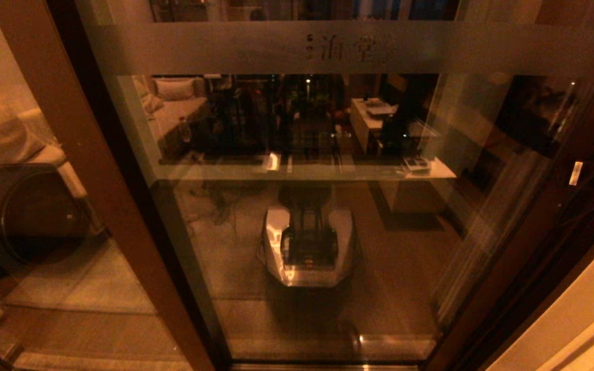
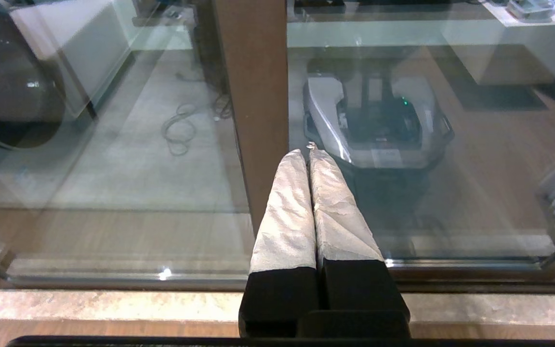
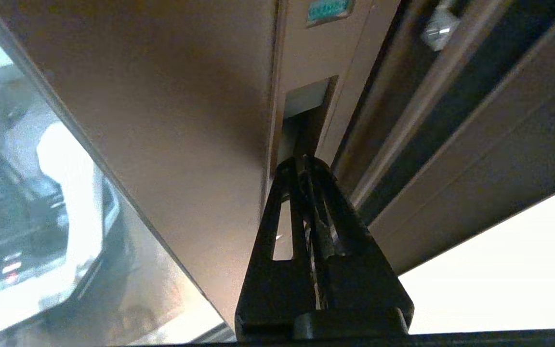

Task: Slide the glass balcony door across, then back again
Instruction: Close the slid door

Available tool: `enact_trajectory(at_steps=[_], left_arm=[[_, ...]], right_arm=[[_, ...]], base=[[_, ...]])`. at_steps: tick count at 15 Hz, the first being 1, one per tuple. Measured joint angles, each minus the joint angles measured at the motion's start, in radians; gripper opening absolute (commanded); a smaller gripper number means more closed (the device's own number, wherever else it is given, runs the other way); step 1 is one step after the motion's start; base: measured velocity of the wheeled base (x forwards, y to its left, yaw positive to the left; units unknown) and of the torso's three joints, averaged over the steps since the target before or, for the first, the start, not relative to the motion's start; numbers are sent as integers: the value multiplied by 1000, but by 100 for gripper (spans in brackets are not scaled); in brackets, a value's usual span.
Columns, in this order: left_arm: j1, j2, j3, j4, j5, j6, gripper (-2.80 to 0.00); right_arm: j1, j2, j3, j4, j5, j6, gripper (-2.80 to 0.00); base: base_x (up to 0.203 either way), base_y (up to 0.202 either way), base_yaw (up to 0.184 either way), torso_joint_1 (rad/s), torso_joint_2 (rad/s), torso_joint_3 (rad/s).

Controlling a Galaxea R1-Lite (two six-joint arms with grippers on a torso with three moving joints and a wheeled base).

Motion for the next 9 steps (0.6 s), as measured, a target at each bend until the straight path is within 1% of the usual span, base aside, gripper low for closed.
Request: enact_trajectory(at_steps=[4, 9], left_arm=[[0, 0, 0, 0, 0, 0, -280], [0, 0, 0, 0, 0, 0, -280]], right_arm=[[-17, 10, -12, -3, 3, -2, -280], [-47, 46, -73, 20, 7, -3, -280]], base=[[0, 0, 0, 0, 0, 0], [0, 0, 0, 0, 0, 0]])
